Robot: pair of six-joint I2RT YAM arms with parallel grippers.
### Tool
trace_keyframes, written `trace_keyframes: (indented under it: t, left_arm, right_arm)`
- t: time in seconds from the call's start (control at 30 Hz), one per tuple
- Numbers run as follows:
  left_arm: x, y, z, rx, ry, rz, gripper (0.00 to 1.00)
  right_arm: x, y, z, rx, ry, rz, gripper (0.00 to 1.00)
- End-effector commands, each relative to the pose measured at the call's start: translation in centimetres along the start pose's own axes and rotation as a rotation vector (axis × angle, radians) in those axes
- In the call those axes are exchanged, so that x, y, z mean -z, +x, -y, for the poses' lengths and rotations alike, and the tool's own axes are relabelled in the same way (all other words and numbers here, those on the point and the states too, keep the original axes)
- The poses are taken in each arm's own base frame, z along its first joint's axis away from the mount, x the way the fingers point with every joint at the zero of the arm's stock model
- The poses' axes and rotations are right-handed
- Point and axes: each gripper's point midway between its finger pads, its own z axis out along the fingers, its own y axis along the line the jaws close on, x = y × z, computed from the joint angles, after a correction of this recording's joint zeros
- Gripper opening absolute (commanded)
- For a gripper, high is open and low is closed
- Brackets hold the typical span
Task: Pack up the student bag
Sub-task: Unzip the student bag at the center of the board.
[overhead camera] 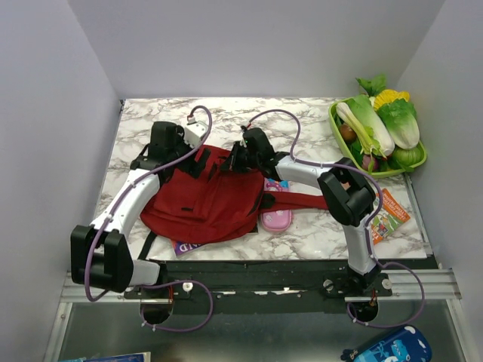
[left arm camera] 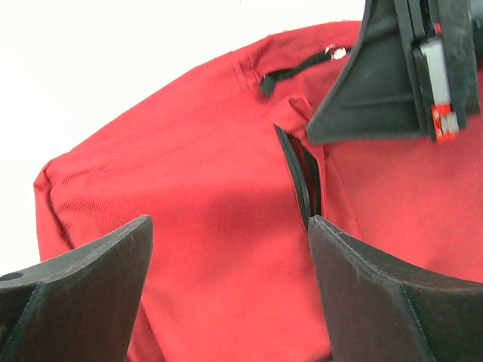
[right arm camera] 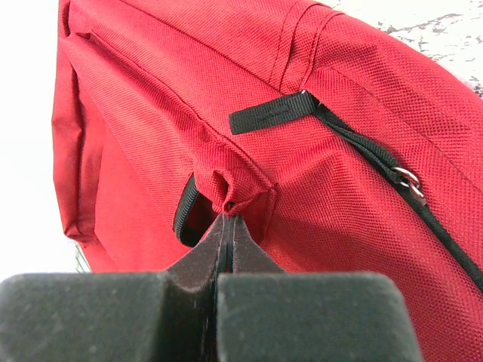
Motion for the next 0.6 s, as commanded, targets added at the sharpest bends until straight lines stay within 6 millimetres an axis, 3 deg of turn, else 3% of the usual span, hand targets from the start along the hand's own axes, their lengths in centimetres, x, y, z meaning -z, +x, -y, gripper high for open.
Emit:
trace_keyframes:
  t: [0.0, 0.3, 0.57]
  left_arm:
    - [-2.4, -0.5, 0.2, 0.102, -0.033, -0.002, 0.91]
    - [-4.5, 2.0, 1.7, 0.033, -0.070, -0.036, 0.90]
    - [-5.2, 3.6, 0.5, -0.078, -0.169, -0.059, 0.87]
  right_arm:
    - [1.3, -0.7, -2.2, 0.041, -0.073, 0.011, 0.01]
    - [1.6, -1.0, -3.2, 0.061, -0.105, 0.007, 0.01]
    - [1.6, -1.2, -4.1, 0.053, -0.137, 0.005, 0.01]
